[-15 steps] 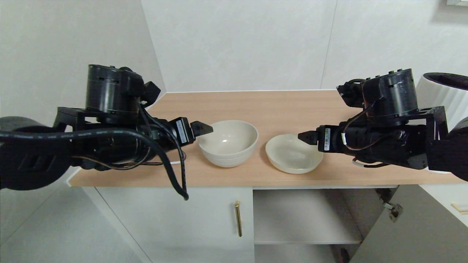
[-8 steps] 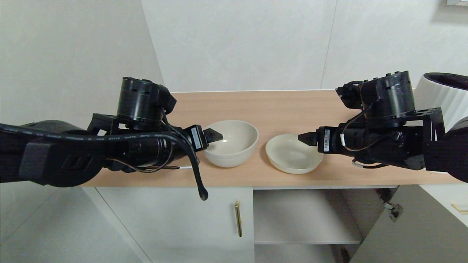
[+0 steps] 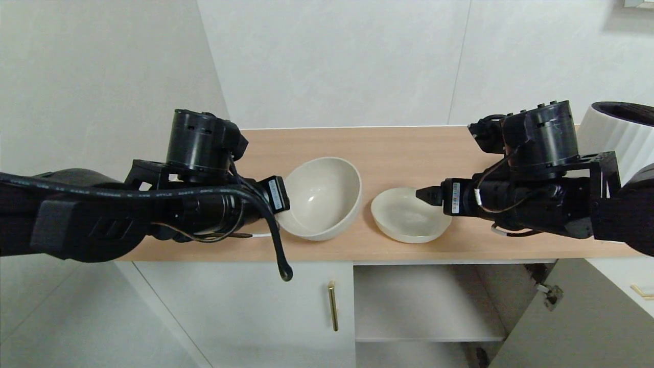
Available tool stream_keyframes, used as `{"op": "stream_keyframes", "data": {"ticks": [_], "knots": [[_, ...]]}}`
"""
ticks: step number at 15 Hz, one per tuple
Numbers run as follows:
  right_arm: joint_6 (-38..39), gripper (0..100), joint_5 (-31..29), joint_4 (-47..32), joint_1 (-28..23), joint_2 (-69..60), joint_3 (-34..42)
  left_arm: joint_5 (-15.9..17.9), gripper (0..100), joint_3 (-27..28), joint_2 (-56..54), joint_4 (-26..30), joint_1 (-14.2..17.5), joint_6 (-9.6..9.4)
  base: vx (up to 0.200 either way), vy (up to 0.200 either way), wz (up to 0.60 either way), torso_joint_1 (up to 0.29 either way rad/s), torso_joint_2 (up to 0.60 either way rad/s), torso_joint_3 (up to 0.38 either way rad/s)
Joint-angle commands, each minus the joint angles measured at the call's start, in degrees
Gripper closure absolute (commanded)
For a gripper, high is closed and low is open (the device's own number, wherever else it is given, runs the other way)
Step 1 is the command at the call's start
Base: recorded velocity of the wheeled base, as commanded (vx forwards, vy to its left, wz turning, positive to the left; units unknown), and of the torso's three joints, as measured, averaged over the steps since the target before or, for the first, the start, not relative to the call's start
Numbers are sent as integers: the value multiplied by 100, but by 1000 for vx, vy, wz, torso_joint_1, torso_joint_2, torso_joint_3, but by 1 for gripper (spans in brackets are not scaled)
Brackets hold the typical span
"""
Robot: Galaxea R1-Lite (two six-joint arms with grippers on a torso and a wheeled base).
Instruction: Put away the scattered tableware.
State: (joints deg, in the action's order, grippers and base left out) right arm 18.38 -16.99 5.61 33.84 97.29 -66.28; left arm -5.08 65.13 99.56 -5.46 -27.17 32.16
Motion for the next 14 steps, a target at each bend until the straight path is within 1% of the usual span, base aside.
{"op": "stream_keyframes", "data": {"ticks": [1,5,14], "knots": [[-1,0,-50,2,0,53,-25,-1,100,-10,-86,-8,1,1,0,0,0,0,0,0],[-37,0,-621,2,0,387,-96,25,100,-45,-323,1,1,1,0,0,0,0,0,0],[-54,0,-885,-7,0,765,-183,34,100,-80,-438,1,1,-8,0,0,0,0,0,0]]}}
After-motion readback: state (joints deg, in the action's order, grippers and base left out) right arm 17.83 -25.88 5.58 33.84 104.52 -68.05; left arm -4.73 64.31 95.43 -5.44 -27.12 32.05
